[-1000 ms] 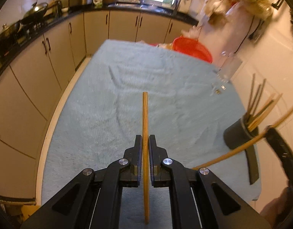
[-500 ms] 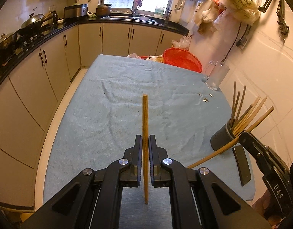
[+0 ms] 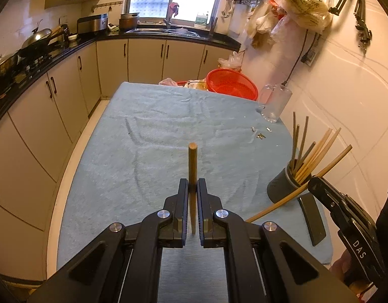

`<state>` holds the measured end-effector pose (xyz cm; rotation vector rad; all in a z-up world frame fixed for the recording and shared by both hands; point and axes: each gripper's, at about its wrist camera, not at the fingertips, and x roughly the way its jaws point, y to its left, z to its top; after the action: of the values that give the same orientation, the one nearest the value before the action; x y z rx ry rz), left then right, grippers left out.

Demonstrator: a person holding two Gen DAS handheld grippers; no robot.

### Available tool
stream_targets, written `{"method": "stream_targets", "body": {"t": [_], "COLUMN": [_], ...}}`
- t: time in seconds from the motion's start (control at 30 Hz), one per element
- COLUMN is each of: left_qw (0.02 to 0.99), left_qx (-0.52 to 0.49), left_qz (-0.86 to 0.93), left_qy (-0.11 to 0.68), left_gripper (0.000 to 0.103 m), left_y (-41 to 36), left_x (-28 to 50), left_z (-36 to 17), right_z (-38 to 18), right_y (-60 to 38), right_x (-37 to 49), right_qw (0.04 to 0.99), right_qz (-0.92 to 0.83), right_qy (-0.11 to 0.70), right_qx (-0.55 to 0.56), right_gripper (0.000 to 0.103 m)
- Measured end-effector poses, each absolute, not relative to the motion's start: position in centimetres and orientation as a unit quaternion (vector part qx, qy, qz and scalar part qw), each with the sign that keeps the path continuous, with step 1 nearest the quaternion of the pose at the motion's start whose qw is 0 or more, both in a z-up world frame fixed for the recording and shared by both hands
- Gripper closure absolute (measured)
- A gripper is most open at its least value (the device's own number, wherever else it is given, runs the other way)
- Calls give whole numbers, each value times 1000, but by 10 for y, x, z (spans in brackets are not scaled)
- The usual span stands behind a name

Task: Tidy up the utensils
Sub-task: 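Lift both held chopsticks upright and carry them toward the black cup, then lower both chopsticks into the black holder cup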

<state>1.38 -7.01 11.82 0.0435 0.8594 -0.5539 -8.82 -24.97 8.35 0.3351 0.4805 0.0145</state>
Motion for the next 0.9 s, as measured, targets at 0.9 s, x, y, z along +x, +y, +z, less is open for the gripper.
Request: {"method": "stream_targets", "body": {"t": [0.9], "left_qw": [862], "left_qx": [53], "left_qz": [-358], "left_qy": [354], "left_gripper": [97], "left_y": [-143], "left_x": [-37], "left_z": [187], "right_z": [128], "right_y": [-338], "right_x": [-177], "right_qw": [963], "right_qz": [-73], "right_qy": [150], "right_qx": [210], "right_gripper": [95]}}
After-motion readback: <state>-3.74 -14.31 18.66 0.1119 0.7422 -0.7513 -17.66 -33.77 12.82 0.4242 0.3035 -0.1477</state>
